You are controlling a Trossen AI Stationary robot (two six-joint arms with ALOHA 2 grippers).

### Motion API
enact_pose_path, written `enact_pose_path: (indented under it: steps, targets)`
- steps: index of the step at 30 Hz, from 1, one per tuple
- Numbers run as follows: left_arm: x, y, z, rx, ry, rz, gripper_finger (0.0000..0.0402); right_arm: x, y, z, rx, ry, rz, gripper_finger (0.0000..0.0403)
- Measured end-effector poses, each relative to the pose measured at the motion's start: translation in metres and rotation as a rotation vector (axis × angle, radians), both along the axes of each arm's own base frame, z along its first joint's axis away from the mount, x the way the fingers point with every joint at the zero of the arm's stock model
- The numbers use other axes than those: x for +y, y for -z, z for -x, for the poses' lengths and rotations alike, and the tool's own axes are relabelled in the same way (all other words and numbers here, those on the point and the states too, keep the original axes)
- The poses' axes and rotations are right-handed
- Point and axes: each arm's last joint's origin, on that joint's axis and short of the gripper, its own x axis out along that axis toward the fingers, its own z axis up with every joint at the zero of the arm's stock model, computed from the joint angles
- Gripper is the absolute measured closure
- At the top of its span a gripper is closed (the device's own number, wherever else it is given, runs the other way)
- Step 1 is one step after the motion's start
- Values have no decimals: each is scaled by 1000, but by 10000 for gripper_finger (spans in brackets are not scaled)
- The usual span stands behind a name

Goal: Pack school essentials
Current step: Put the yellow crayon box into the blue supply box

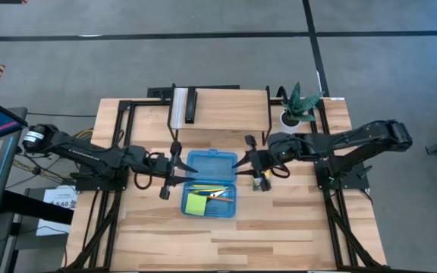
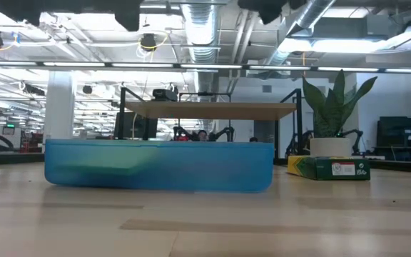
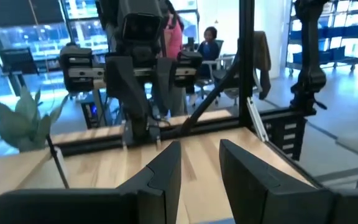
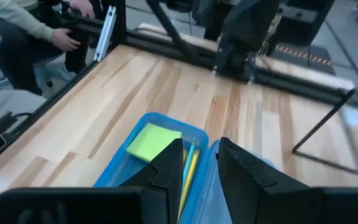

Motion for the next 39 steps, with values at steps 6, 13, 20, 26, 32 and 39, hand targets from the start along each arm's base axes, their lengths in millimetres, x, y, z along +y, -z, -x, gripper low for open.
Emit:
enact_pose_path:
  steps: [6, 13, 20, 26, 32, 39]
  targets:
    - [-1, 9, -3, 36, 4, 11, 303, -3, 23, -17, 74, 23, -11, 283]
    - [-1, 12, -4, 57, 0, -20, 303, -17, 47, -36, 160, 125, -107, 283]
    - [1, 11, -4, 44, -64, -36, 303, -35, 55, -27, 320, 282, -259, 283]
    - [1, 10, -4, 35, -64, -33, 303, -45, 46, 6, 491, 442, -379, 283]
    - [2, 10, -4, 43, -91, 22, 303, -48, 45, 30, 638, 540, -419, 283]
    - [2, 11, -4, 54, -97, 58, 303, -48, 59, 39, 814, 611, -405, 270]
